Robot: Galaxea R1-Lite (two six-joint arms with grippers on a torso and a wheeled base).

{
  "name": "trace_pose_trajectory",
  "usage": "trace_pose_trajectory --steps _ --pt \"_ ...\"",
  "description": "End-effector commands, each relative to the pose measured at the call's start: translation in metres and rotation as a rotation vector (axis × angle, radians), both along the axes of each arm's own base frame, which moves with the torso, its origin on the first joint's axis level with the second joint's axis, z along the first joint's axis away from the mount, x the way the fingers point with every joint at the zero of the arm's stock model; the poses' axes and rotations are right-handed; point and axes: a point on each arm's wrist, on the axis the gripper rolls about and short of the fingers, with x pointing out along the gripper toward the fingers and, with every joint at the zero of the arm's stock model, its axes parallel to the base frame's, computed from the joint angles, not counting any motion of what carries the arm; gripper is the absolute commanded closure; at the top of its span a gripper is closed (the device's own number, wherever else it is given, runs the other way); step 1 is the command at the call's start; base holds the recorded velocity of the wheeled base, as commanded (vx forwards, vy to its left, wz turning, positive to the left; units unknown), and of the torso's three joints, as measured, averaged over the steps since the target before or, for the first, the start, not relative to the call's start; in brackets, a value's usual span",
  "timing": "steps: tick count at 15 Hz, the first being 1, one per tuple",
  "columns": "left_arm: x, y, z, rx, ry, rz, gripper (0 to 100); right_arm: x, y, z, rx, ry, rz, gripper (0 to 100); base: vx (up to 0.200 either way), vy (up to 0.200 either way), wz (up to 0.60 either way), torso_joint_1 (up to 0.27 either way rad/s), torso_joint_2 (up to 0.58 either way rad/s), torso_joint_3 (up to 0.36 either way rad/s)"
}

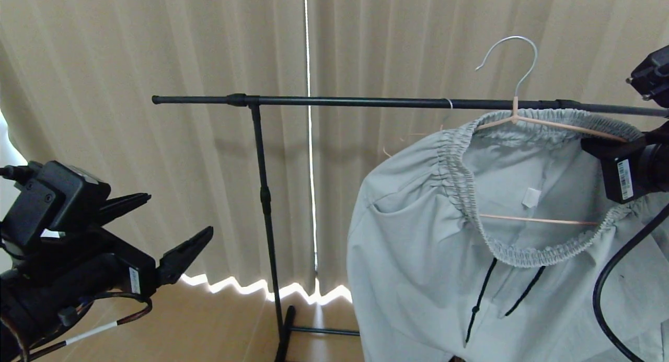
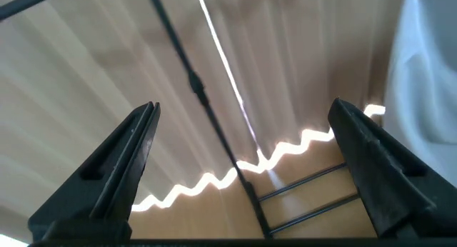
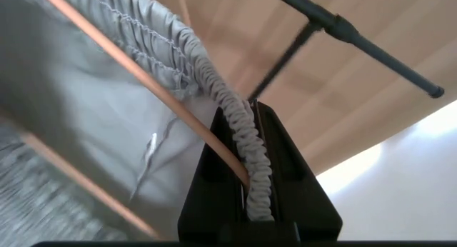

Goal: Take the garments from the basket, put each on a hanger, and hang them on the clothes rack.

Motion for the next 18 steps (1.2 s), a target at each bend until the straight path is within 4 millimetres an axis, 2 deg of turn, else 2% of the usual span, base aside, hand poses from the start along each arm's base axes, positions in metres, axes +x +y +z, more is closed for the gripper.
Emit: trace_pose_trajectory --steps 1,5,10,18 --pt "0.000 0.000 -0.001 0.001 0.003 0.001 0 0.000 0.000 0.000 -0.001 0.001 0.000 100 0.000 0.200 0.00 0.002 0.00 0.012" --pt "-0.001 0.000 -0.002 0.002 0.004 -0.001 0 0.001 0.000 -0.008 -0.004 0.022 -0.001 100 0.000 0.000 0.00 0.000 0.00 0.000" --pt "-0.001 0.000 -0.002 -0.005 0.008 0.000 0 0.001 -0.003 -0.027 -0.009 0.078 -0.046 100 0.000 0.000 0.00 0.000 0.00 0.000" --pt "-0.002 0.000 -0.003 -0.005 0.010 0.000 0 0.003 -0.003 -0.038 0.011 0.107 -0.094 100 0.200 0.000 0.00 0.002 0.00 0.001"
